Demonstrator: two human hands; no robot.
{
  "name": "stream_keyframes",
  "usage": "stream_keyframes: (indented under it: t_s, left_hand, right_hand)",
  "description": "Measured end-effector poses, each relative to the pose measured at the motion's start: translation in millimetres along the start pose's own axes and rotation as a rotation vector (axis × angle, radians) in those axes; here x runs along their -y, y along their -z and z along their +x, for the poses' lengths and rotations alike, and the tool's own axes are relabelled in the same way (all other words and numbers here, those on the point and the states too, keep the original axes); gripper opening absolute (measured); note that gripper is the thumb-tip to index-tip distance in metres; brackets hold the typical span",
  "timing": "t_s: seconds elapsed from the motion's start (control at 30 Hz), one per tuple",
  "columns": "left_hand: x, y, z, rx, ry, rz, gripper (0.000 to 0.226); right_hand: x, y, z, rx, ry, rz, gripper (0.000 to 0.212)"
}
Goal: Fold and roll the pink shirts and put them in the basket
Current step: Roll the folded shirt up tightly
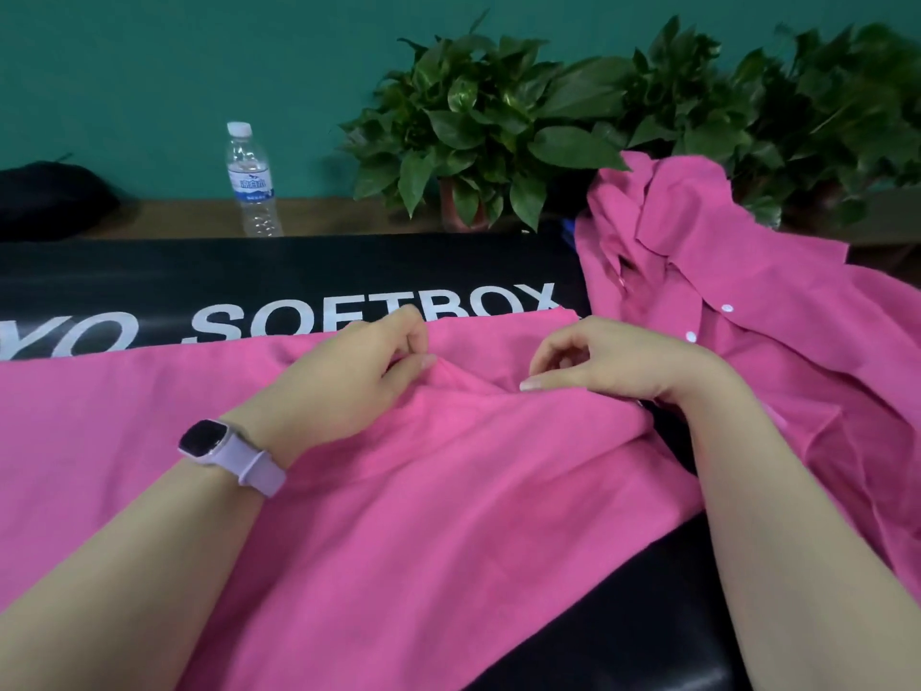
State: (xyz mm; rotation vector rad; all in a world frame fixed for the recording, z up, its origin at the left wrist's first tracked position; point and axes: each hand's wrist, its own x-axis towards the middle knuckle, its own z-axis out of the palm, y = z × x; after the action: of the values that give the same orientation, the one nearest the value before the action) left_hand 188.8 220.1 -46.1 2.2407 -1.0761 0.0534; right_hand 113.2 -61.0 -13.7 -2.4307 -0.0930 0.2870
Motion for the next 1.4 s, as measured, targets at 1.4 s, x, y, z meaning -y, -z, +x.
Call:
stream_keyframes:
  t_s: [1.4]
  left_hand:
    - [26,-21,21,-0.339,0.429,0.439,0.014]
  right_hand:
    - [-41,5,55,-0.785,-0.293,0.484,0.02]
